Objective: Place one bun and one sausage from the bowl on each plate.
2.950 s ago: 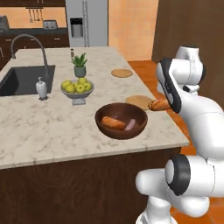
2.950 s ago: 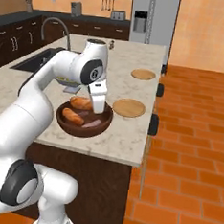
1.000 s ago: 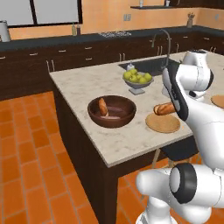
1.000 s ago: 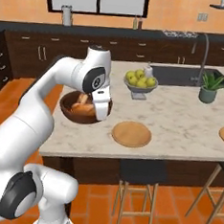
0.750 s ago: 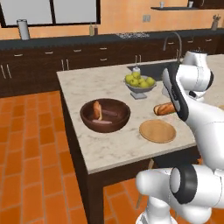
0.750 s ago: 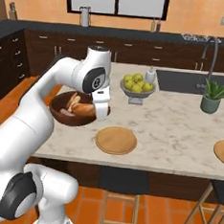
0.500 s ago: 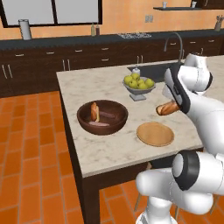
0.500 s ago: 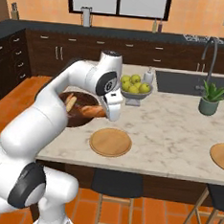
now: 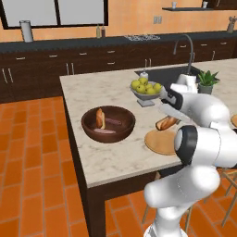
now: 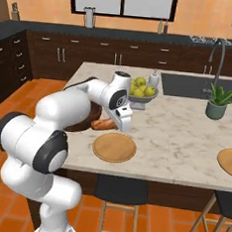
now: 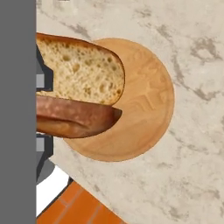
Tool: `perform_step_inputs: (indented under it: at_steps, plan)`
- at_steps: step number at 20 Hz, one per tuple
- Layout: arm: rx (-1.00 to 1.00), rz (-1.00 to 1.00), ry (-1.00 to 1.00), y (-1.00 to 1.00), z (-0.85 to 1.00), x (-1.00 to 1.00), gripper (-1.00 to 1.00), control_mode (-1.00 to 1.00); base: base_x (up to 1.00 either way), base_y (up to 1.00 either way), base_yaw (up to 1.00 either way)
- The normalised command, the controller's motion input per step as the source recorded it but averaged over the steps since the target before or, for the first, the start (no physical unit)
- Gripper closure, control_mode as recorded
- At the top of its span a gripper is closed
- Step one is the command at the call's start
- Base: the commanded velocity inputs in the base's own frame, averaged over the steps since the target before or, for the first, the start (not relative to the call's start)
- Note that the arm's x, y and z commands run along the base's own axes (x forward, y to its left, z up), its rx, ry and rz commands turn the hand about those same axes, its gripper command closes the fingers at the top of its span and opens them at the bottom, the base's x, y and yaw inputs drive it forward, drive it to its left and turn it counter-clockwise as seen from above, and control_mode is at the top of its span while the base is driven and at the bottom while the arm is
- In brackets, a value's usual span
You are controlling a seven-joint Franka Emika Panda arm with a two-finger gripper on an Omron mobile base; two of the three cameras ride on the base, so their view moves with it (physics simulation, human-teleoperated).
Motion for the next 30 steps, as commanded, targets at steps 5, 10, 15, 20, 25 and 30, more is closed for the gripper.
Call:
perform_step_inputs:
  at_steps: [5,10,15,20,25,30]
  plan:
    - [0.0,0.0,0.0,0.0,-0.82,0.12,1.0,-1.0,0.0,0.0,0.0]
    - [0.0,0.01,0.0,0.01,-0.55,0.03,1.0,-1.0,0.0,0.0,0.0]
    - [0.0,0.02,0.01,0.03,-0.38,0.59,1.0,-1.0,0.0,0.0,0.0]
    - [0.0,0.0,0.0,0.0,-0.4,0.23,-1.0,-1.0,0.0,0.0,0.0]
    - [0.03,0.03,-0.03,-0.03,0.09,0.0,-1.0,-1.0,0.0,0.0,0.0]
    - [0.01,0.04,-0.17,0.0,0.6,-0.06,-1.0,-1.0,0.0,0.0,0.0]
